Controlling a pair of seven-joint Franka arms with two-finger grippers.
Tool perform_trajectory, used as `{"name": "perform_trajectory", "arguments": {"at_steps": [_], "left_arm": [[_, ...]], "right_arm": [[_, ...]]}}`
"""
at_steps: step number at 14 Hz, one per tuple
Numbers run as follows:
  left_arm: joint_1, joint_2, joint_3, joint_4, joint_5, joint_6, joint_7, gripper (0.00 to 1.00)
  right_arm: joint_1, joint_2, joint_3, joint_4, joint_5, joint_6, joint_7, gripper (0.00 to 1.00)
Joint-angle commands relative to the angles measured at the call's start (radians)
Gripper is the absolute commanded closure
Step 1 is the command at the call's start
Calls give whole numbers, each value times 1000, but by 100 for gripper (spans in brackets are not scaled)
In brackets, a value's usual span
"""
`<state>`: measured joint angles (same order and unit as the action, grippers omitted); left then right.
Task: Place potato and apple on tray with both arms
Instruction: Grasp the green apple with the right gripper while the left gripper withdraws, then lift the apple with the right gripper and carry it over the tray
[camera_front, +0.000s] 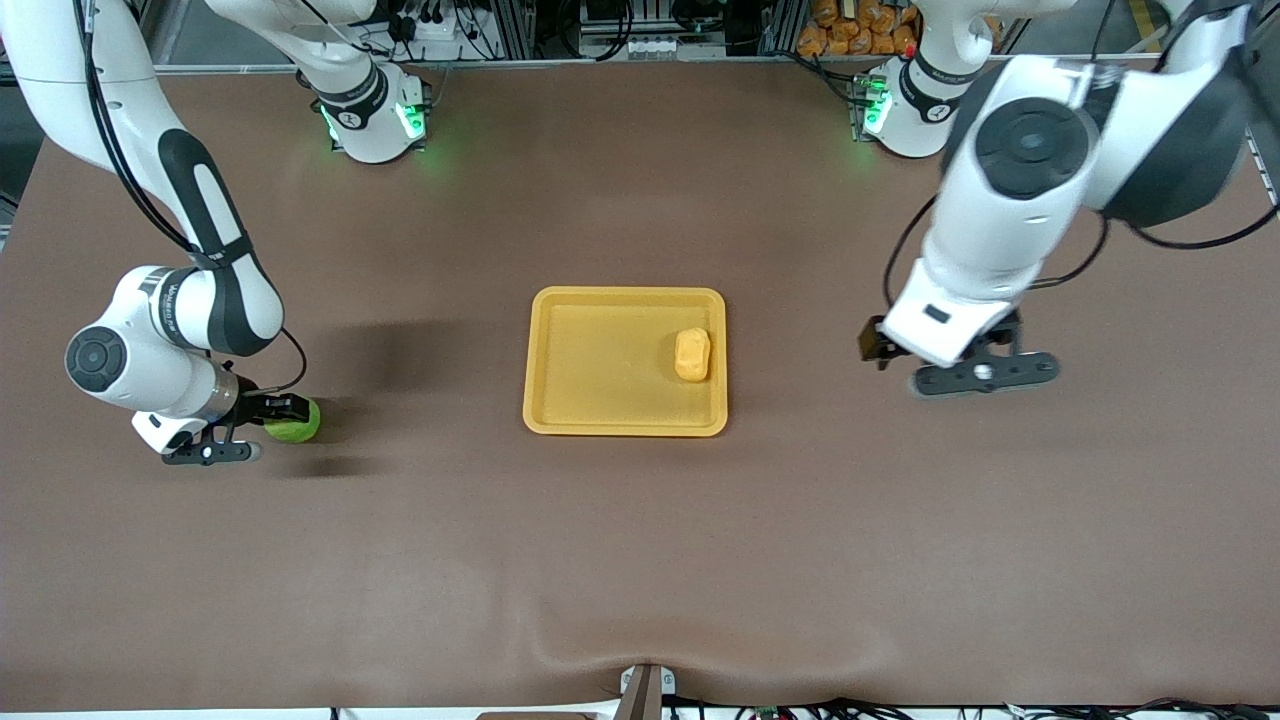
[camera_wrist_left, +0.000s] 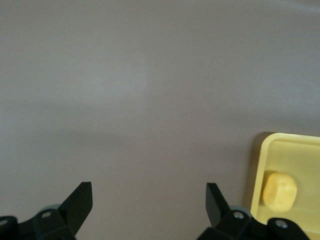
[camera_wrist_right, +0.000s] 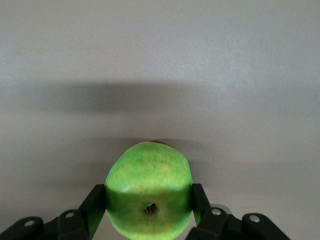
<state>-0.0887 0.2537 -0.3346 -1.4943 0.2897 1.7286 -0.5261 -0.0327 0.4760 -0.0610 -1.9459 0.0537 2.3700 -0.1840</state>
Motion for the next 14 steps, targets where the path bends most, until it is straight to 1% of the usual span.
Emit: {"name": "perform_trajectory", "arguments": {"at_steps": [1, 3, 4, 6, 9, 11, 12, 14], "left_arm": [[47, -66, -7, -26, -30, -34, 58, 0], [99, -80, -9, -24, -67, -38, 145, 0], [124, -91, -11, -26, -84, -40, 185, 0], [162, -123, -7, -26, -112, -52, 227, 0], [217, -160, -3, -27, -115, -93, 326, 0], [236, -183, -3, -30, -113, -124, 371, 0], [236, -197, -1, -34, -113, -132, 371, 0], [237, -217, -1, -35, -115, -132, 364, 0]], "right_arm": [[-4, -88, 50, 25, 11, -84, -11, 100], [-4, -112, 101, 65, 12, -173, -6, 100], [-4, -125, 133, 68, 21, -196, -5, 100], [5, -132, 190, 67, 98, -199, -5, 100], [49, -132, 250, 67, 101, -228, -2, 100], [120, -132, 253, 65, 103, -222, 9, 100], [154, -132, 254, 64, 103, -222, 74, 100], [244, -132, 253, 64, 97, -212, 283, 100]]}}
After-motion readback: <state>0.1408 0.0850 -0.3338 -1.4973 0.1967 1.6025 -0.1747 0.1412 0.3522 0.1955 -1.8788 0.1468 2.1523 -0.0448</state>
